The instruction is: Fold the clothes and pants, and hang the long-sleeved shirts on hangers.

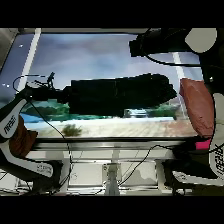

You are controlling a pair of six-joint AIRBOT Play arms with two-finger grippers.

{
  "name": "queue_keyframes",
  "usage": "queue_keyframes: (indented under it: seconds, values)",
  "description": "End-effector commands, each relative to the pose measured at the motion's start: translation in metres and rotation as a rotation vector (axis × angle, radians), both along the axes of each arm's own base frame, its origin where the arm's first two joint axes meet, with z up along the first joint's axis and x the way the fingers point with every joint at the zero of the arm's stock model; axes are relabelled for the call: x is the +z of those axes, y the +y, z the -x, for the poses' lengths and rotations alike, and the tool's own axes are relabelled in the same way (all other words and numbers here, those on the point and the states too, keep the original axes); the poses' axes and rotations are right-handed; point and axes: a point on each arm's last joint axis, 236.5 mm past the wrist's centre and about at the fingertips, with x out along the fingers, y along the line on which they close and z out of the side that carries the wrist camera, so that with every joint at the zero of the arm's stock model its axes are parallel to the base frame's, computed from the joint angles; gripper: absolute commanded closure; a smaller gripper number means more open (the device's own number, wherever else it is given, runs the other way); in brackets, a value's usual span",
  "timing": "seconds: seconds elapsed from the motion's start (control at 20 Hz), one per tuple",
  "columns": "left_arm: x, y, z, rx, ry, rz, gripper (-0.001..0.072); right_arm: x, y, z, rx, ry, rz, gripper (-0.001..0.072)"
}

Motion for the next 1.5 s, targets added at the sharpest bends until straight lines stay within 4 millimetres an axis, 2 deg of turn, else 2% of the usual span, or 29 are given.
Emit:
queue_keyframes:
  seconds: [0.0,0.1,0.15,0.2,0.3,0.5,0.7,0.85,0.95,1.05,1.15,1.35,1.45]
  values:
    - [0.001,-0.035,0.002,-0.074,-0.032,0.047,0.0258,0.0,-0.001,0.0,-0.001,-0.002,0.003,0.0678]
    - [0.014,-0.055,-0.004,-0.074,-0.065,0.107,0.0655,-0.002,-0.004,-0.003,-0.009,-0.005,0.017,0.0678]
    - [0.024,-0.063,-0.009,-0.078,-0.091,0.139,0.0677,-0.005,-0.005,-0.005,-0.006,-0.008,0.037,0.0678]
    - [0.037,-0.068,-0.014,-0.075,-0.107,0.175,0.0677,-0.011,-0.005,-0.007,0.007,-0.011,0.062,0.0678]
    - [0.072,-0.077,-0.02,-0.116,-0.156,0.234,0.0678,-0.036,-0.005,-0.012,0.014,0.024,0.095,0.0678]
    - [0.153,-0.078,-0.026,-0.15,-0.305,0.244,0.0679,-0.116,-0.001,-0.027,0.01,0.132,0.164,0.0678]
    - [0.226,-0.075,-0.006,-0.166,-0.451,0.18,0.0679,-0.204,0.015,-0.053,-0.083,0.27,0.11,0.0679]
    - [0.261,-0.07,0.006,-0.119,-0.485,0.157,0.0679,-0.283,0.038,-0.052,-0.153,0.473,0.02,0.0679]
    - [0.275,-0.071,0.012,-0.089,-0.476,0.178,0.0678,-0.321,0.075,-0.042,-0.159,0.616,-0.126,0.0679]
    - [0.282,-0.075,0.017,-0.099,-0.491,0.181,0.0678,-0.341,0.117,-0.03,-0.164,0.743,-0.299,0.0679]
    - [0.286,-0.079,0.017,-0.096,-0.497,0.197,0.0678,-0.346,0.152,-0.021,-0.146,0.782,-0.387,0.068]
    - [0.29,-0.082,0.005,-0.056,-0.534,0.189,0.0678,-0.346,0.207,0.006,-0.071,0.741,-0.398,0.068]
    - [0.29,-0.091,0.0,-0.047,-0.555,0.18,0.0678,-0.343,0.225,0.022,0.007,0.711,-0.364,0.068]
